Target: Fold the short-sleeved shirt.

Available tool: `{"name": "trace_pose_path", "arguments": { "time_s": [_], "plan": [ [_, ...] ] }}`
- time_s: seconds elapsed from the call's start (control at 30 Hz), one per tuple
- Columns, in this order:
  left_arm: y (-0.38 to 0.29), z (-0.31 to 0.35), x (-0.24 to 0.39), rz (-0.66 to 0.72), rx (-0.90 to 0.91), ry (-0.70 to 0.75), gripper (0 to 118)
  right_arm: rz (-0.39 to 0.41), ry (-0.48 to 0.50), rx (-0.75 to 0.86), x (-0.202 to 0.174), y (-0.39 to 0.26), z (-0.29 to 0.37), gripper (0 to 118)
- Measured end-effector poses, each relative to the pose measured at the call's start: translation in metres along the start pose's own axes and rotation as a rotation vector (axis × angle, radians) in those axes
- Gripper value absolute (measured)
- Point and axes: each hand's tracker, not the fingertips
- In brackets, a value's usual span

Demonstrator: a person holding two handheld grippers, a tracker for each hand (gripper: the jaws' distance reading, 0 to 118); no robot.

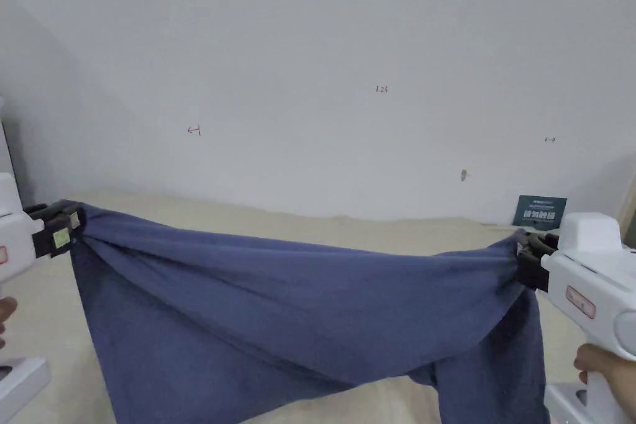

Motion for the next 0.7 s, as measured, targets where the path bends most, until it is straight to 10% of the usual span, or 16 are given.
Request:
{"name": "trace_pose_path", "arguments": {
  "time_s": [0.7],
  "plan": [
    [-0.002,-0.051,-0.028,0.0,-0.06,0.086,2,-0.038,-0.138,-0.036,-0.017,0.03,-0.078,7]
  ]
}}
